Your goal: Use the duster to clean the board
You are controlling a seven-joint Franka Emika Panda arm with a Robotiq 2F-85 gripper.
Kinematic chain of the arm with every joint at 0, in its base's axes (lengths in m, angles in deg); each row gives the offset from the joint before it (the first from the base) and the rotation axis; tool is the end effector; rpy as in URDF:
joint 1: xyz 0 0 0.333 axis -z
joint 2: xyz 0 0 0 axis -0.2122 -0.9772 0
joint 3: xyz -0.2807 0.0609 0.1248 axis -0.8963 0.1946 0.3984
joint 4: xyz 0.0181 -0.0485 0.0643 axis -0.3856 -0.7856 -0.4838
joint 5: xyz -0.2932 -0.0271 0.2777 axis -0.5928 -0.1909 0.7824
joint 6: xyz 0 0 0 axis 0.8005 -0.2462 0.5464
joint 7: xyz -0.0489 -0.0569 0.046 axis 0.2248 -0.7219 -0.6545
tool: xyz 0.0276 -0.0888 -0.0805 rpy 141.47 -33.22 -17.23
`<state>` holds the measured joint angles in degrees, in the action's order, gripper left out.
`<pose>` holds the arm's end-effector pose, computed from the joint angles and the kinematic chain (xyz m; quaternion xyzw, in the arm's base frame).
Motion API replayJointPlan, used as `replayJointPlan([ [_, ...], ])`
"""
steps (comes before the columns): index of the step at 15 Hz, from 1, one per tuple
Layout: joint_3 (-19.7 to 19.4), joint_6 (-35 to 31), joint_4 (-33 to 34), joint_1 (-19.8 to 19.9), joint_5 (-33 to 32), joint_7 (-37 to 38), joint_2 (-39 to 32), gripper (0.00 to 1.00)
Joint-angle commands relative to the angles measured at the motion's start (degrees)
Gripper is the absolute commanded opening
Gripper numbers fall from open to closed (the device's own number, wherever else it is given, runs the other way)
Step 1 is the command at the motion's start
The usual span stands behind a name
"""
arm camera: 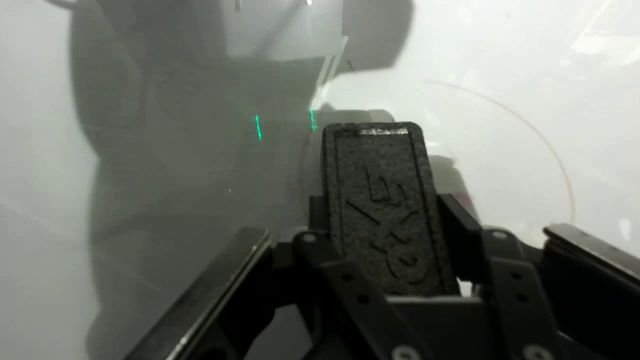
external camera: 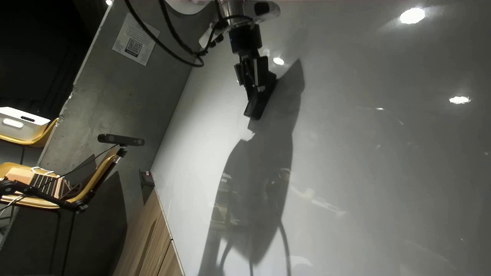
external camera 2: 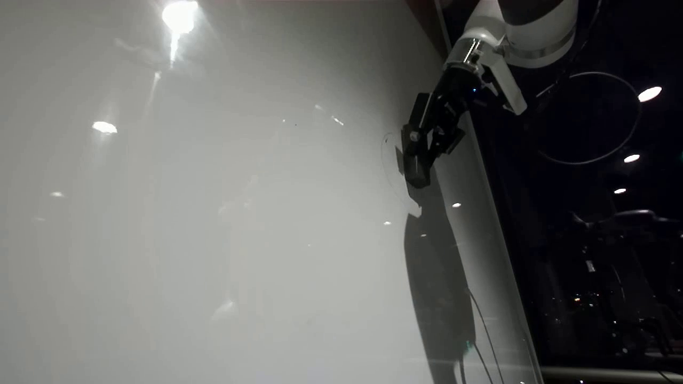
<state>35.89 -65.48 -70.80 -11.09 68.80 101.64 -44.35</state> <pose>0.4915 0.0339 0.7332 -0.9368 0.0733 -0.3397 0.0397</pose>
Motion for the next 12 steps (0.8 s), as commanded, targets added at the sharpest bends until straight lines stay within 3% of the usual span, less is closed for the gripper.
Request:
replayJointPlan([
  [1, -1.18, -3.52, -2.81, 0.82, -0.63, -0.15, -2.98, 0.31],
  [6, -2.7, -6.19, -7.09, 1.35, -0.59, -1.04, -5.83, 0.31],
  [12, -5.49, -4.92, -3.31, 1.92, 0.09, -3.89, -11.25, 0.31],
])
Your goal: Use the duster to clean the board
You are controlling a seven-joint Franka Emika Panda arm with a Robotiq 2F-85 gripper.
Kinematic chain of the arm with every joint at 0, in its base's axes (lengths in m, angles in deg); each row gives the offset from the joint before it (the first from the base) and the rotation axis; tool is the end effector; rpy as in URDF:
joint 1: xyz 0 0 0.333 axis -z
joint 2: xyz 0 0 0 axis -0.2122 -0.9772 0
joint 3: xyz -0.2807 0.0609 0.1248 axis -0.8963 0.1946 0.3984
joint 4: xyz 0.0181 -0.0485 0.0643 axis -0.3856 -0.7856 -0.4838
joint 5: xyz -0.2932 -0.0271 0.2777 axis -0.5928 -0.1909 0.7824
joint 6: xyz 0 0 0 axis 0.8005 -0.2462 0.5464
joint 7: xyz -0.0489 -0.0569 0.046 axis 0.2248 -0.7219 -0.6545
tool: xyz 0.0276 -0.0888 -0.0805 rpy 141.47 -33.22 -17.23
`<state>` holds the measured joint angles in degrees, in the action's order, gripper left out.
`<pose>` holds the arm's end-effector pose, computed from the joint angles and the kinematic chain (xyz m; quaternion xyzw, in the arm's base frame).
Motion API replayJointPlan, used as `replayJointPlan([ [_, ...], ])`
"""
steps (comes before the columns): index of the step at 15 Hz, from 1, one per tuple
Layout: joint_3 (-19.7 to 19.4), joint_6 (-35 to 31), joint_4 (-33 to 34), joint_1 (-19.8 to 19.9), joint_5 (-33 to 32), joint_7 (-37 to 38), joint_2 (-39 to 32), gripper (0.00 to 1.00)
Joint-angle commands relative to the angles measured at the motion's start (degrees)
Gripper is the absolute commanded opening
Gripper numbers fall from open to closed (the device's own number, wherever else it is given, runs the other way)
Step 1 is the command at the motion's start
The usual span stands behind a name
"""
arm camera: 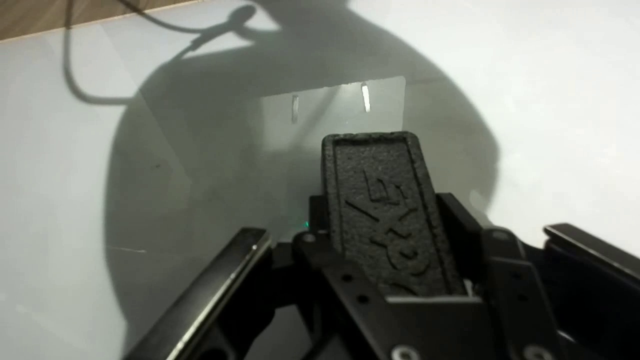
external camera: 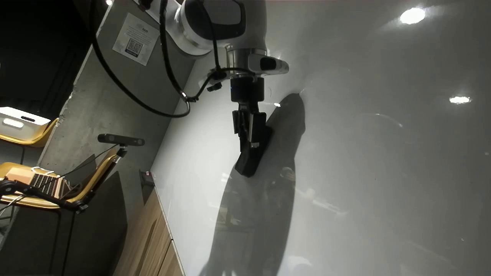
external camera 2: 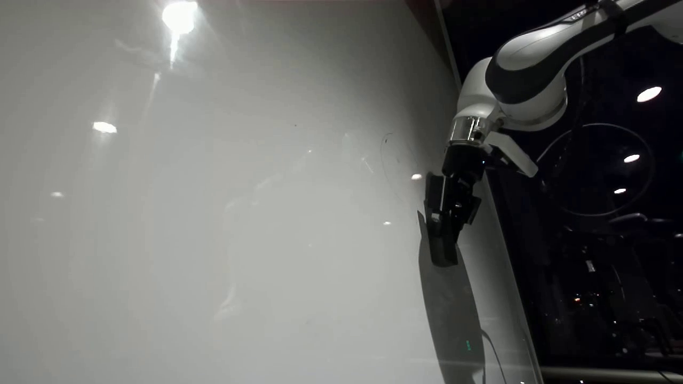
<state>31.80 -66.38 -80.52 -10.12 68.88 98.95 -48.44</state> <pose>0.5195 -0.0188 0.6083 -0.9669 0.0993 -0.2336 0.0239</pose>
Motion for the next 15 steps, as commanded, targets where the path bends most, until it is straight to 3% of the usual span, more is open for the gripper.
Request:
replayJointPlan([
  [1, -0.28, -1.49, 5.82, 0.43, -0.15, 0.33, -3.67, 0.31],
  [9, 2.23, 4.99, 15.23, -0.45, -1.24, 1.59, -1.03, 0.31],
  [15, 5.32, 6.33, 22.28, -1.12, -2.98, 2.54, -1.25, 0.31],
])
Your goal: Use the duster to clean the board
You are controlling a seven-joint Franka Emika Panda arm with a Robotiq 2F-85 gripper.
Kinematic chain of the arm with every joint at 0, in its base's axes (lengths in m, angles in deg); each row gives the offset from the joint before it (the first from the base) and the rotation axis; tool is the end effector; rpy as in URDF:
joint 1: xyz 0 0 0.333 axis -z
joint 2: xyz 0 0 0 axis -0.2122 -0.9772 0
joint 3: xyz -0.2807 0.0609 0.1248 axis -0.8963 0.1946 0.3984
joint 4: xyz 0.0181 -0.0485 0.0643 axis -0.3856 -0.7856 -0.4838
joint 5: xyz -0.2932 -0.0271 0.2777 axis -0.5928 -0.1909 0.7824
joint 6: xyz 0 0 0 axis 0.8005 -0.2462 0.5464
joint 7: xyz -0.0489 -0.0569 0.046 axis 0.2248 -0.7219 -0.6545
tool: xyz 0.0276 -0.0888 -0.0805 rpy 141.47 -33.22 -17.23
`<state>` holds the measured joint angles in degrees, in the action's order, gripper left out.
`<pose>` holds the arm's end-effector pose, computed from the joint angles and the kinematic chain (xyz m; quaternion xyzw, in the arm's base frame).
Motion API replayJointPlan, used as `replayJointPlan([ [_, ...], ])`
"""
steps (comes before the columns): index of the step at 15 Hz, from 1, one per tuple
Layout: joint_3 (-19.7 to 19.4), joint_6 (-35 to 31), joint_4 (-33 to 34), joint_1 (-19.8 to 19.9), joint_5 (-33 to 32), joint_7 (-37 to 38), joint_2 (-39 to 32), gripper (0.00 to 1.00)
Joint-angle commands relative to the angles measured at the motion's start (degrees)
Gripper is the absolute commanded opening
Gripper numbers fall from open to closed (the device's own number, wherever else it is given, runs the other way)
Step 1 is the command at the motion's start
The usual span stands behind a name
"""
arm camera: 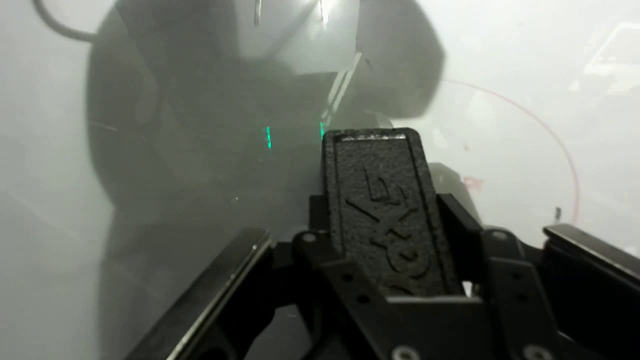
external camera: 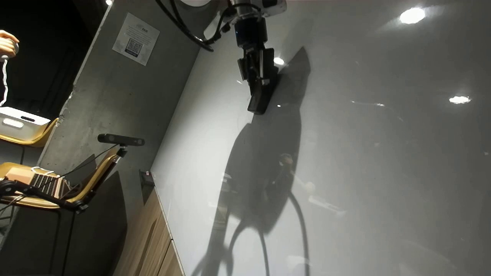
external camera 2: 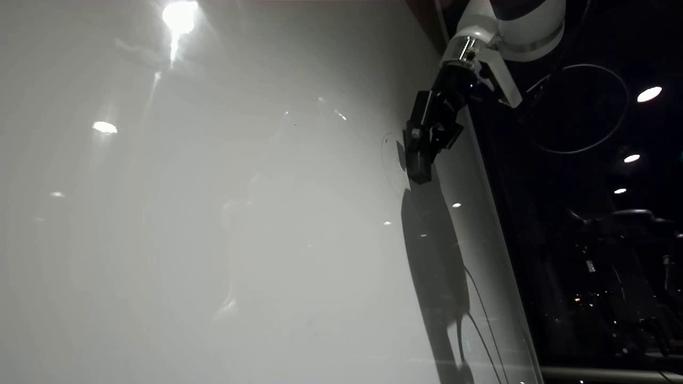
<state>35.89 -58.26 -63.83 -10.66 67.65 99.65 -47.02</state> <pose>0.4948 0.0291 0.7562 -0.9462 0.0588 -0.3175 0.0219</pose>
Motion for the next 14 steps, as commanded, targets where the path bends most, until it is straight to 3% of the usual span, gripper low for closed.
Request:
replayJointPlan([
  [1, 1.71, -1.65, 6.39, -0.75, -2.06, 2.09, -2.77, 0.31],
  [9, 6.95, -3.18, 4.1, -3.88, -1.56, 6.93, -1.36, 0.31],
  [14, 7.94, -8.26, -1.81, -4.34, -2.75, 7.63, -2.59, 0.31],
])
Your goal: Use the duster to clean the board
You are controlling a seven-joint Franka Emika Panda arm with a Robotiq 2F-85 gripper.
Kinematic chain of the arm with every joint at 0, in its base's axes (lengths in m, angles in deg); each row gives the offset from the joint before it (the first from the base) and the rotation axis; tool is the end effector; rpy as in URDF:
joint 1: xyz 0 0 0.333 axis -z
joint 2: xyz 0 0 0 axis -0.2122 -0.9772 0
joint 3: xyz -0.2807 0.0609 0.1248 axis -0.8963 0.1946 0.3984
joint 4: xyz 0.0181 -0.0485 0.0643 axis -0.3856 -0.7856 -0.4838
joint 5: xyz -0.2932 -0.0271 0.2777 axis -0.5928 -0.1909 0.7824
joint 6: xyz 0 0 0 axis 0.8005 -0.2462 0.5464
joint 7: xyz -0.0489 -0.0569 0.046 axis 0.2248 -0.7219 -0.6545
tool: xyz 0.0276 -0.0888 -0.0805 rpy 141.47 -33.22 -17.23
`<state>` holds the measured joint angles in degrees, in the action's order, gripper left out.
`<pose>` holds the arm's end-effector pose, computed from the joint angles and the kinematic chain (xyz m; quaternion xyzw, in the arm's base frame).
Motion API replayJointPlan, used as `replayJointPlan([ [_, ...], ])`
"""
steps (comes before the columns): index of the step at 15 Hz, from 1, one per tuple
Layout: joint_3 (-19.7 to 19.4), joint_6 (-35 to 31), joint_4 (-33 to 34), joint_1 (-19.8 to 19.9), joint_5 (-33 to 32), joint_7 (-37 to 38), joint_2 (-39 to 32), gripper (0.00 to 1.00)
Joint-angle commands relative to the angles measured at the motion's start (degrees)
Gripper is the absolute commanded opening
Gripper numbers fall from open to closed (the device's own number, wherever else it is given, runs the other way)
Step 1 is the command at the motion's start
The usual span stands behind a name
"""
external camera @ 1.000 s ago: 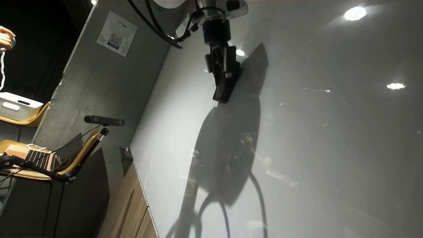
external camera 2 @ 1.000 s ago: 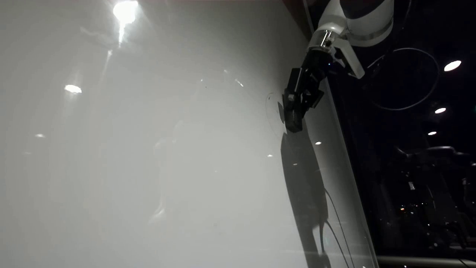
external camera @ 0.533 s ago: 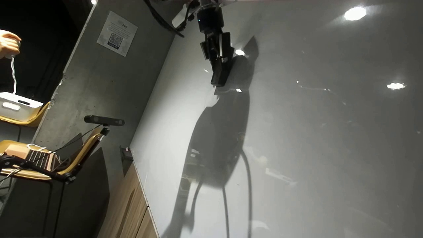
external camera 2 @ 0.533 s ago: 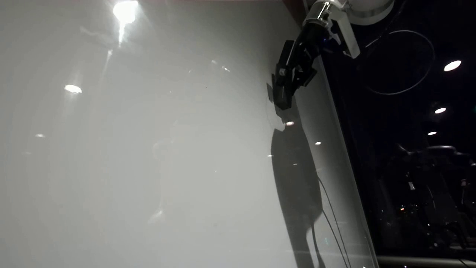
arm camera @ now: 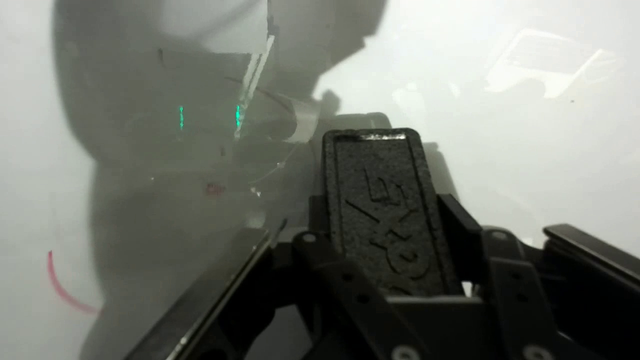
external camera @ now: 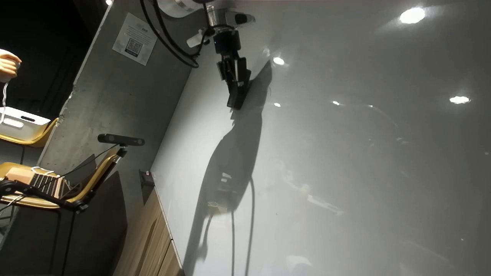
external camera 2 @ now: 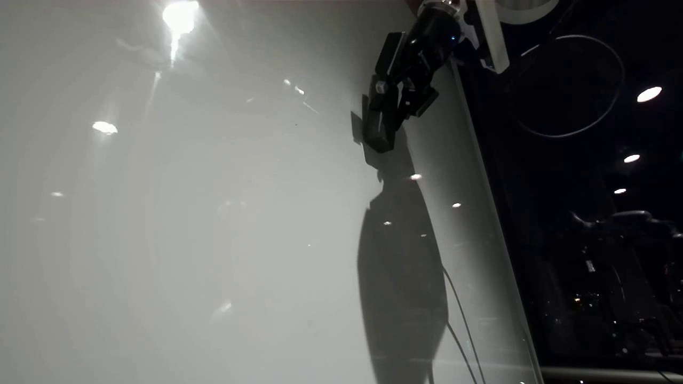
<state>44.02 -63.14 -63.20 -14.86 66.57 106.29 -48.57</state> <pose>0.4896 0.1514 0.7571 -0.9368 0.0048 -0.3458 0.0533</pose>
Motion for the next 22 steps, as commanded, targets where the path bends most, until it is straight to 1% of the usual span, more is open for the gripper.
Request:
replayJointPlan([
  [1, -0.5, -4.09, -3.7, 0.04, -1.79, 0.7, -1.28, 0.31],
  [6, -1.62, -5.45, -6.05, 0.81, -2.44, 0.02, -2.7, 0.31],
  [11, -3.93, -6.22, -5.06, 2.39, -3.81, -2.07, -4.71, 0.31],
  [18, -7.97, -3.75, -3.48, 3.58, -3.54, -5.12, -6.02, 0.31],
  [22, -8.78, -2.69, -2.54, 3.68, -3.6, -5.75, -6.41, 0.31],
])
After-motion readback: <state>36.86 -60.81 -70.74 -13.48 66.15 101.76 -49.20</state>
